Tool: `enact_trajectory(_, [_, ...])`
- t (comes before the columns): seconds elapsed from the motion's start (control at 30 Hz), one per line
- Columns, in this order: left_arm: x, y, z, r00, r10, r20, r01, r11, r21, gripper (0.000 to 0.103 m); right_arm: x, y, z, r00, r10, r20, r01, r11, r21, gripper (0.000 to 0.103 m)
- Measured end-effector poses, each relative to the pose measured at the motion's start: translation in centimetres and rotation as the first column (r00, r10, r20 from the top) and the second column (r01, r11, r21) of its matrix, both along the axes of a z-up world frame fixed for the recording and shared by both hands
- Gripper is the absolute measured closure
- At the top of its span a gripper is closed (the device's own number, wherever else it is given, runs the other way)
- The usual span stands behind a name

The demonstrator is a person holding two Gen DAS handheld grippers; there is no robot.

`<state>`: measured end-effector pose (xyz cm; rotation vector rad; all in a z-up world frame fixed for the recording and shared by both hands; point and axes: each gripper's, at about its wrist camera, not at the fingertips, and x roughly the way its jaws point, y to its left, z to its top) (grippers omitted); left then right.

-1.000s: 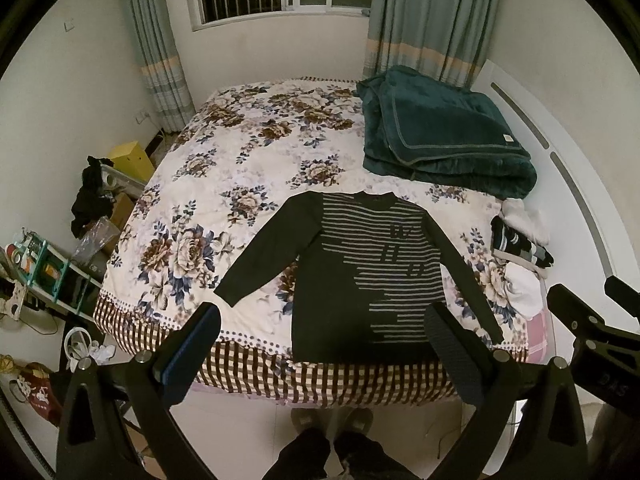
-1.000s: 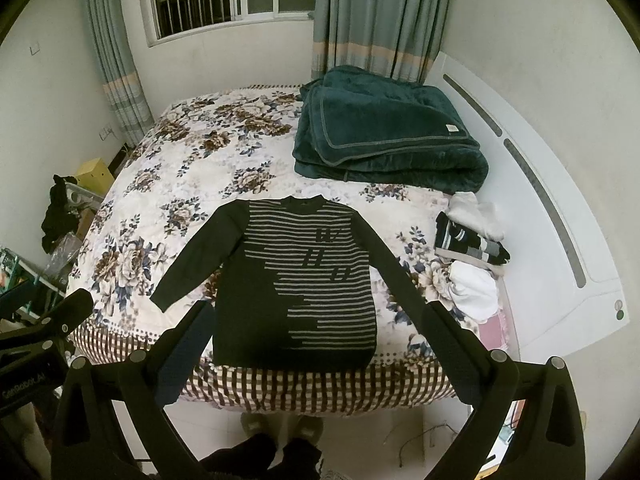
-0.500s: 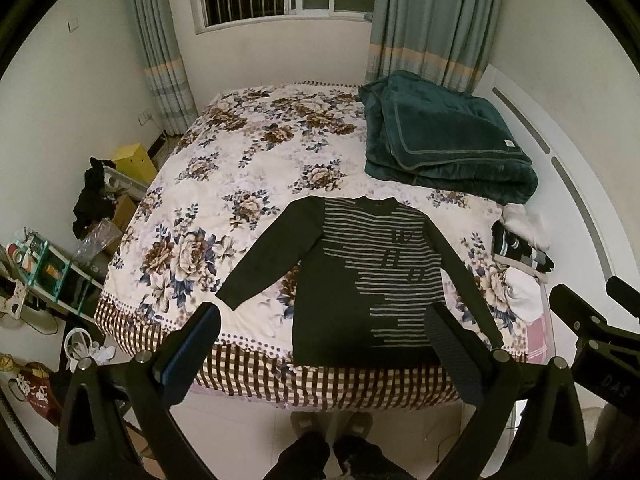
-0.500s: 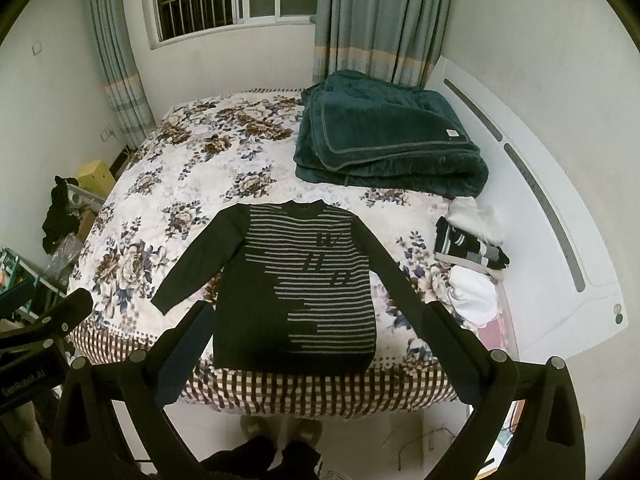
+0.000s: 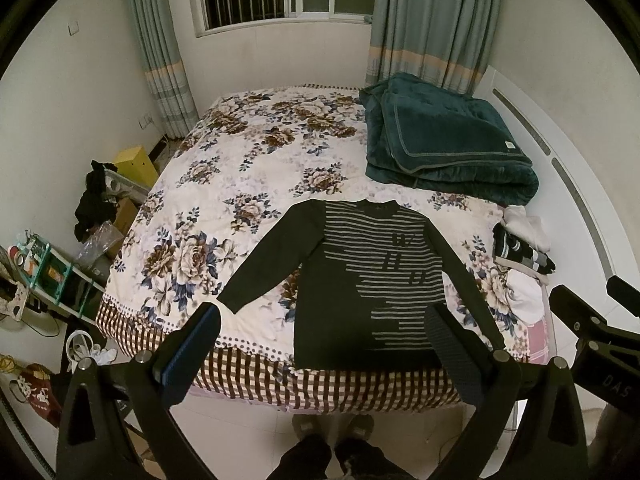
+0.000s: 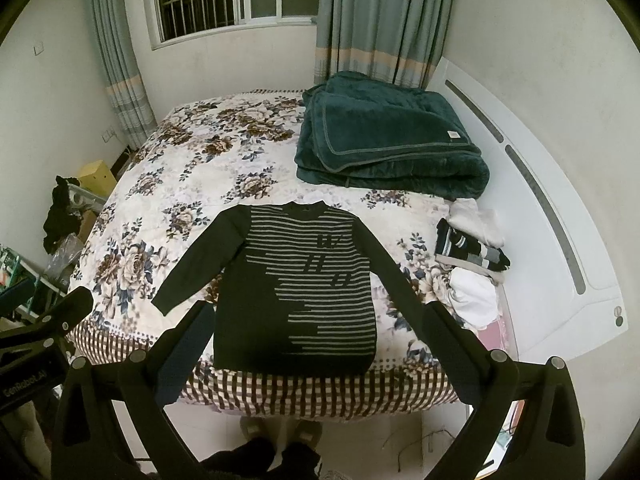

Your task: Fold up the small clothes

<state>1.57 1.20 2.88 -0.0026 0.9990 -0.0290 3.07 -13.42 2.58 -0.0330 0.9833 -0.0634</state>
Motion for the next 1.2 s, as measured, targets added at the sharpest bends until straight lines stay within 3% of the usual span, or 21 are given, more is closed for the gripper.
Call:
enact_trajectory(1.0, [0.4, -0.5, 0.4, 1.0, -0.001, 0.008, 0.001, 1.0, -0.001, 0.0, 0.6, 0.2, 0.7, 1.0, -0.003, 0.002, 0.003, 1.0, 0.014, 0.0])
enact_trajectory(1.1, [2.3, -0.8, 0.2, 0.999, 0.009, 0.054, -0.011, 0.999, 0.04, 0.0, 1.6, -0.5, 0.2, 1.0, -0.022, -0.012, 0.022, 0.998, 0.064, 0.0])
enact_trajectory(1.2, [4.8, -0.2, -1.4, 0.993, 0.029, 0.119, -0.038, 0.997, 0.075, 0.0, 3.1, -2.4, -2.2, 0.997, -0.073, -0.029, 0.076, 0.99, 0.116, 0.0])
